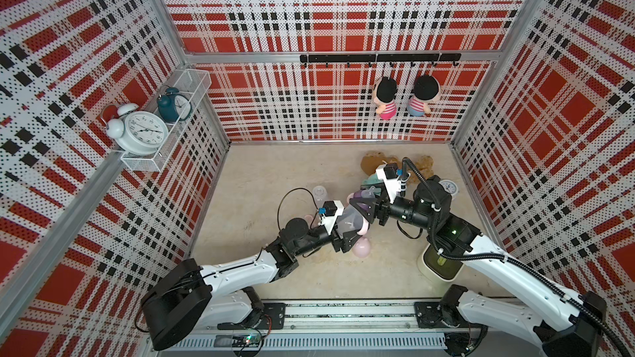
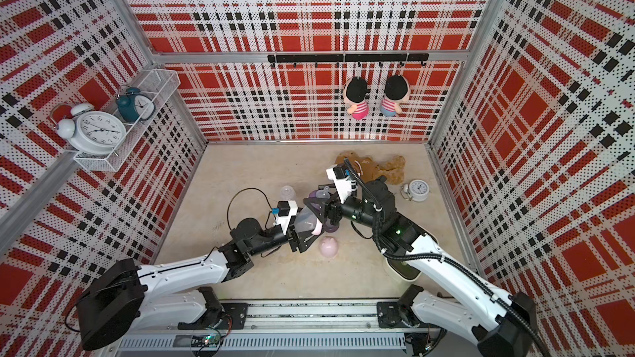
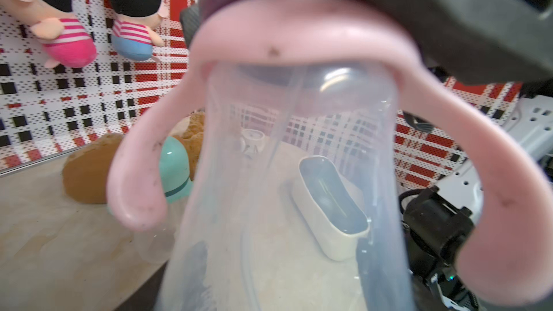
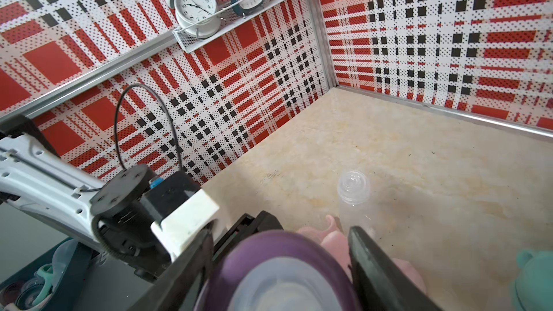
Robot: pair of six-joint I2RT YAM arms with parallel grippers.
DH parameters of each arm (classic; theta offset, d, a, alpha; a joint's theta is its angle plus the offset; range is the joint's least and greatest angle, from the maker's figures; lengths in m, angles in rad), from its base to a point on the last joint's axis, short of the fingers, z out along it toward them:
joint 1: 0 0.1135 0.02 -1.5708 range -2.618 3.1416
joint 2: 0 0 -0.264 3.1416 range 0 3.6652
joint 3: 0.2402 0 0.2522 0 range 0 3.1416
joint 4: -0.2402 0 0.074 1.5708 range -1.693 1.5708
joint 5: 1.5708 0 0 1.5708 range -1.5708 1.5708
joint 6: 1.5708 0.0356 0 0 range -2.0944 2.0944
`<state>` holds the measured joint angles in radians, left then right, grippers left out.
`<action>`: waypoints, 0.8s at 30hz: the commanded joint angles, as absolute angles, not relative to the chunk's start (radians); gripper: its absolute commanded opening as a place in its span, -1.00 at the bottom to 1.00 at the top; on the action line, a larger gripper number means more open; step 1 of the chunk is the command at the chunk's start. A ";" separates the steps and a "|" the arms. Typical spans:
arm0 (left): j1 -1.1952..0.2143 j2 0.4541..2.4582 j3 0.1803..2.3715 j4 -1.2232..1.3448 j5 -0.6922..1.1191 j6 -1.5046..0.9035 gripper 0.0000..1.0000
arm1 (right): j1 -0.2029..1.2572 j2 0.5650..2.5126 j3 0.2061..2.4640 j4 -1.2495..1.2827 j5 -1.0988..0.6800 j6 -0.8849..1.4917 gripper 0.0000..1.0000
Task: Assemble the baby bottles
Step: Screw the nipple onto the baby bottle.
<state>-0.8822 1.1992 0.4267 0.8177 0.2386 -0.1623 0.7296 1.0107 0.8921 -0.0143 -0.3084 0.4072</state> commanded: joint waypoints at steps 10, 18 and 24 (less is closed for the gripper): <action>-0.962 1.164 0.388 0.883 -0.214 -0.022 -1.00 | 0.730 1.039 1.015 -0.197 -0.146 0.633 0.83; -0.985 1.186 0.392 0.901 -0.243 -0.009 -1.00 | 0.730 1.089 1.003 -0.145 -0.195 0.640 0.87; -0.990 1.187 0.390 0.916 -0.250 -0.008 -1.00 | 0.730 1.122 0.999 -0.115 -0.209 0.650 0.86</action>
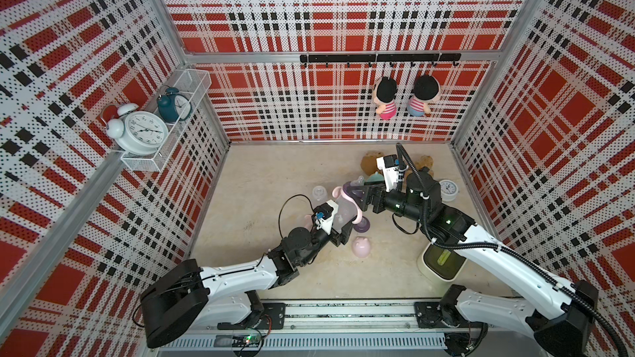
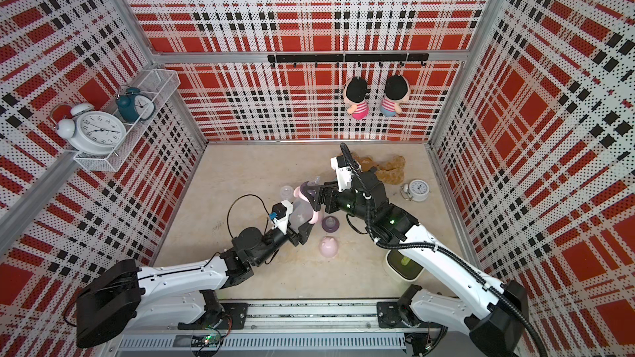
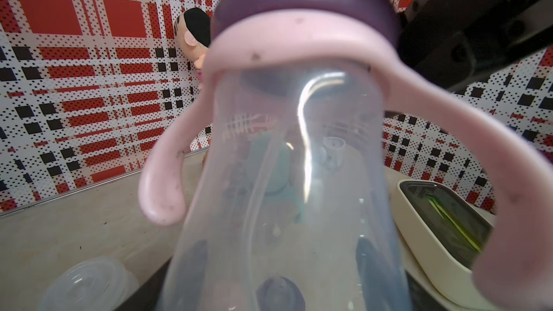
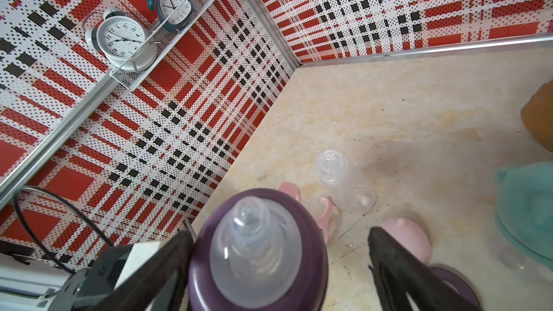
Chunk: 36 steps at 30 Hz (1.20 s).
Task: Assemble the baby bottles
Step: Screw the nipple onto the baby bottle.
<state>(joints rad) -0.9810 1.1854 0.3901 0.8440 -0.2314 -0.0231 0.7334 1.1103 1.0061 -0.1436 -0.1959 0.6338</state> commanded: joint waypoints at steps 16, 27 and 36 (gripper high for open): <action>-0.997 1.216 0.404 0.914 -0.265 -0.002 -1.00 | 0.740 1.192 1.013 -0.094 -0.243 0.657 0.50; -0.997 1.203 0.399 0.902 -0.238 -0.015 0.96 | 0.740 1.107 0.988 -0.121 -0.210 0.592 0.13; -0.949 1.182 0.429 0.781 -0.171 -0.014 0.96 | 0.740 0.955 0.964 -0.319 -0.028 0.501 0.14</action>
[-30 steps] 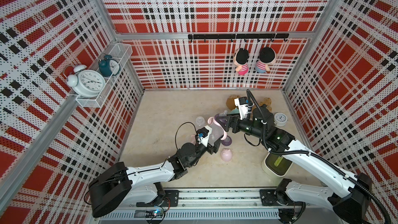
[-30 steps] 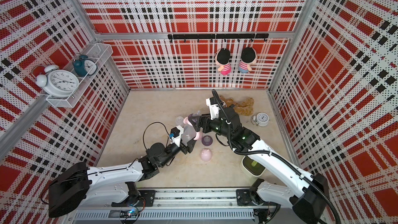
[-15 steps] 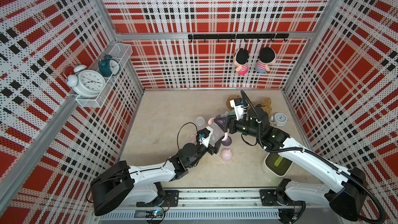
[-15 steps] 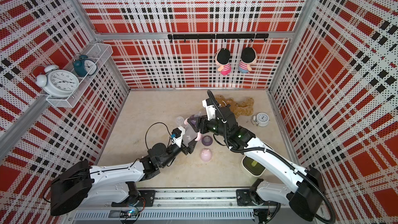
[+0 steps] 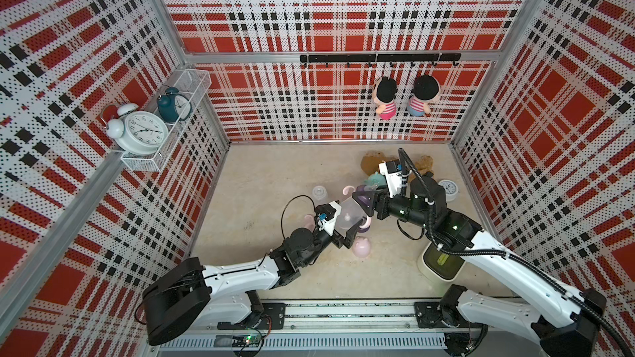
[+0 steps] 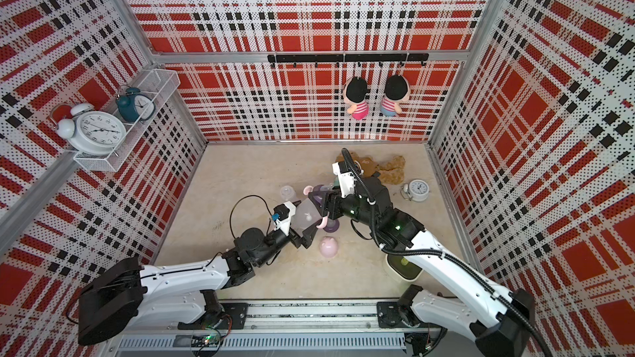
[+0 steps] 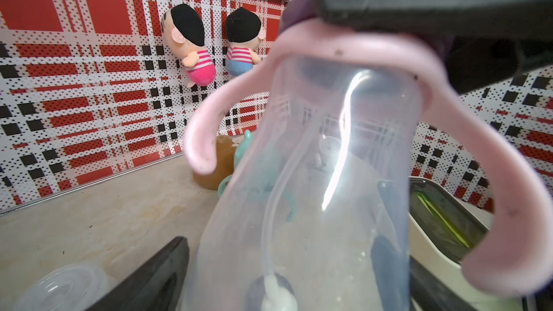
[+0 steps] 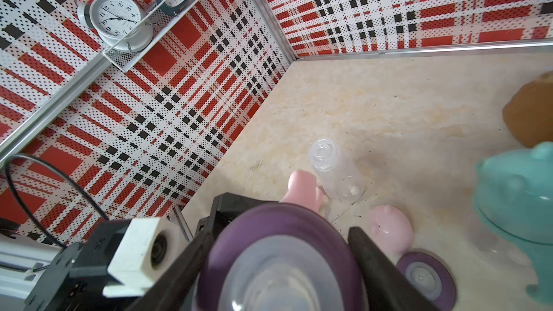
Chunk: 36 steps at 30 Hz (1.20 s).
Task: Assemble the baby bottles
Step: Screw the nipple onto the baby bottle, then place the baby bottle at the center of the board.
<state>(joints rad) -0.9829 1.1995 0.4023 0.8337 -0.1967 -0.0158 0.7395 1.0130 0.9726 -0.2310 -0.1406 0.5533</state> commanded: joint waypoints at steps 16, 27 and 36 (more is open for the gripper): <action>-0.681 1.081 0.424 0.695 0.013 -0.203 0.97 | 0.735 0.856 0.798 -0.489 0.442 0.518 0.13; -0.642 1.110 0.435 0.666 0.056 -0.225 0.96 | 0.634 0.901 0.606 -0.192 0.527 0.498 0.12; -0.642 1.122 0.433 0.672 0.060 -0.227 0.96 | 0.606 1.004 0.535 0.030 0.408 0.468 0.12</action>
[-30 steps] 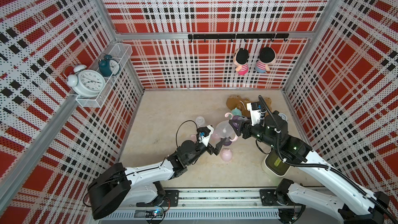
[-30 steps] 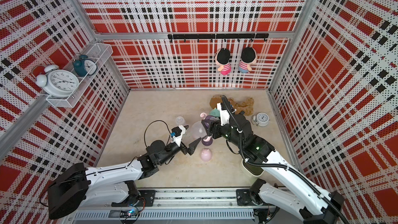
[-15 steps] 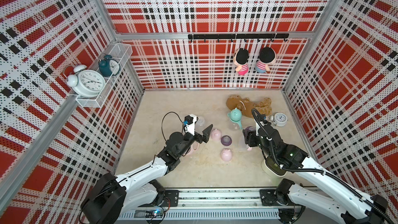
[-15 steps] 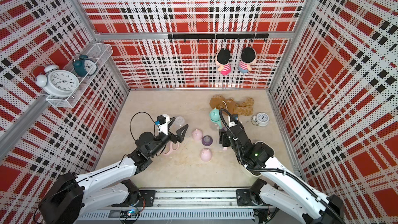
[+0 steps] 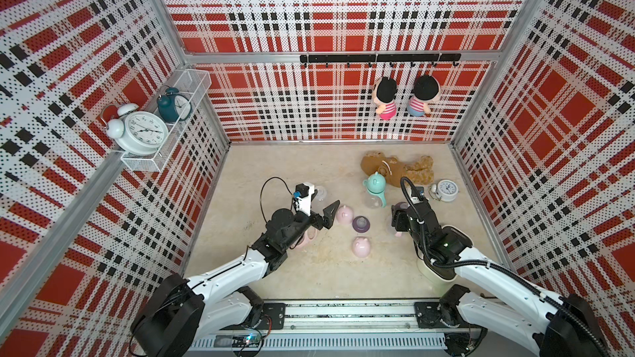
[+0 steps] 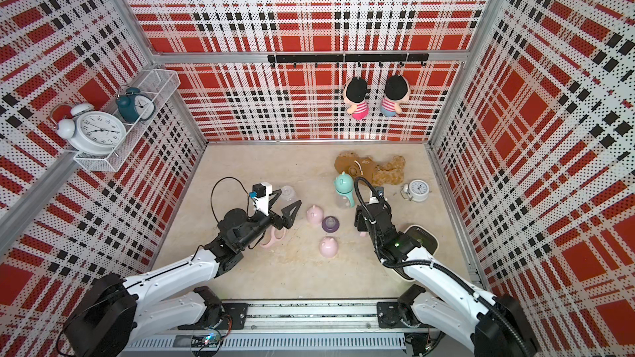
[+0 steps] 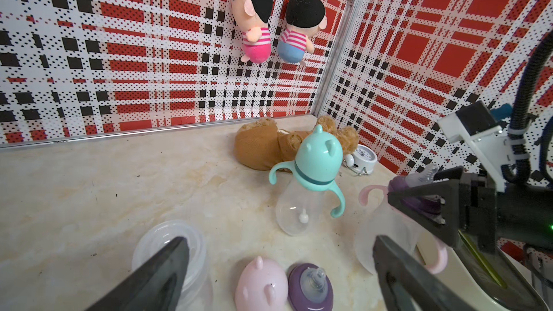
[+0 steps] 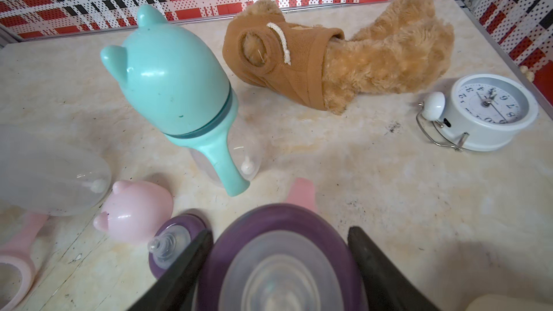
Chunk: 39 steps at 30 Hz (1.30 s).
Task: Assemble the baby bottles
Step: Place the baby bottle at the center of the board.
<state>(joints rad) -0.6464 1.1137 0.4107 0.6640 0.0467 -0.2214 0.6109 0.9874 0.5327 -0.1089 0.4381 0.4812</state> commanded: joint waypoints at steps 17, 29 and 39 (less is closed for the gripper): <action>-0.642 1.138 0.437 0.679 0.064 -0.222 0.97 | 0.647 1.097 0.518 0.058 0.340 0.411 0.15; -0.642 1.130 0.431 0.678 0.058 -0.216 0.96 | 0.727 1.086 0.521 -0.002 0.429 0.399 0.71; -0.641 1.132 0.435 0.678 0.058 -0.215 0.96 | 0.727 1.013 0.599 -0.166 0.413 0.380 0.89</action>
<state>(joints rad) -0.6464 1.1355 0.4107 0.6643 0.0490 -0.2207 0.7238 1.0565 0.5465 -0.0959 0.4076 0.3962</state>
